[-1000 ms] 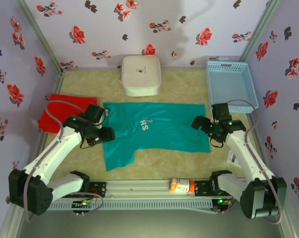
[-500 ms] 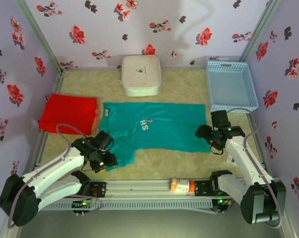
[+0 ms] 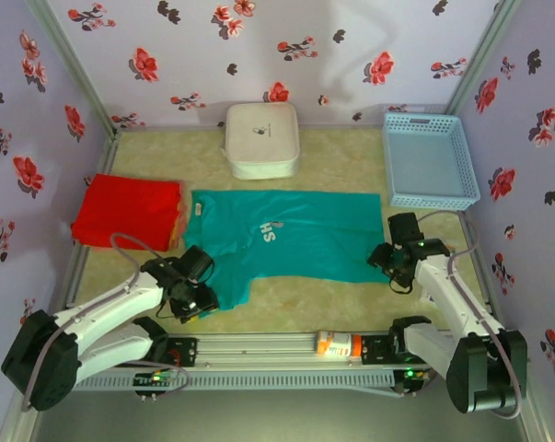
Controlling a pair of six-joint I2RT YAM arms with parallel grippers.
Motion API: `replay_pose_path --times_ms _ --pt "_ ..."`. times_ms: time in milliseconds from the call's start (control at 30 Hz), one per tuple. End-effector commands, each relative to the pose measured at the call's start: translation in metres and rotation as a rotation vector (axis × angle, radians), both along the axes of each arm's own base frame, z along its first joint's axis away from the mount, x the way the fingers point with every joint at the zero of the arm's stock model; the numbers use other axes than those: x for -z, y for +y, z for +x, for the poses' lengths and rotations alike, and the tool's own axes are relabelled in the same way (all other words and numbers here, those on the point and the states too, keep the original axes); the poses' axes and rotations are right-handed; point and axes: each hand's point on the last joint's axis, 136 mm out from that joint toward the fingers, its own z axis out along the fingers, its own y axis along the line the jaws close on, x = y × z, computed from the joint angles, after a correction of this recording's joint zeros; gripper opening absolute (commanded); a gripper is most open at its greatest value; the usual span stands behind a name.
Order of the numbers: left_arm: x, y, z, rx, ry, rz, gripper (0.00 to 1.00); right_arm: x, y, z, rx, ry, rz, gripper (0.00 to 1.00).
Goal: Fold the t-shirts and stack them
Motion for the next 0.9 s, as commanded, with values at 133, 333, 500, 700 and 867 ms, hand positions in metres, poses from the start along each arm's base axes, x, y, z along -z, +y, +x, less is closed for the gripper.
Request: replay_pose_path --times_ms 133,333,500,700,867 --pt "0.012 0.001 0.003 -0.002 0.003 0.026 0.47 0.023 -0.004 -0.001 0.057 0.021 -0.006 0.52" --pt "0.017 0.004 0.001 -0.009 0.002 0.037 0.45 0.037 -0.001 0.000 0.063 0.048 0.008 0.43" --pt "0.017 0.005 0.004 -0.009 -0.013 0.041 0.44 0.043 0.000 0.005 0.055 0.058 0.009 0.32" --pt "0.018 0.002 0.008 -0.010 -0.024 0.038 0.38 0.047 -0.001 0.006 0.050 0.061 0.002 0.14" --pt "0.014 0.002 0.010 0.000 -0.028 0.043 0.25 0.044 -0.002 0.006 0.047 0.051 -0.008 0.03"
